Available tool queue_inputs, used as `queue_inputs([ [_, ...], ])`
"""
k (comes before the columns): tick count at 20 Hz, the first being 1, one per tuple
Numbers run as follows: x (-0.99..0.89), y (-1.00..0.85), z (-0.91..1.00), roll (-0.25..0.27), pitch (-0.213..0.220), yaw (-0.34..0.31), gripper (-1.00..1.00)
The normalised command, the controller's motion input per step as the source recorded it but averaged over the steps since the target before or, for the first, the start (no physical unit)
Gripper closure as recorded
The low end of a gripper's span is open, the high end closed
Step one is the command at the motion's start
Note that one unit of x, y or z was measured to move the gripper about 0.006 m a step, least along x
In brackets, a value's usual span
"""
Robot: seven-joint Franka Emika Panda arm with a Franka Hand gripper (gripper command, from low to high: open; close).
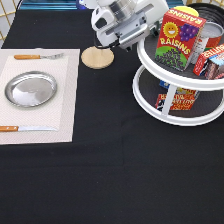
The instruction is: Pick up the bowl from the lazy Susan and put bowl on the plate
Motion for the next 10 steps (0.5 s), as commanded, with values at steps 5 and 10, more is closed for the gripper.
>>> queue_inputs([
  [5,0.90,-0.15,-0.03,0.000,0.087,-0.002,-1.00],
  [10,0.99,-0.17,0.00,-0.002,0.106,0.000,-1.00],
])
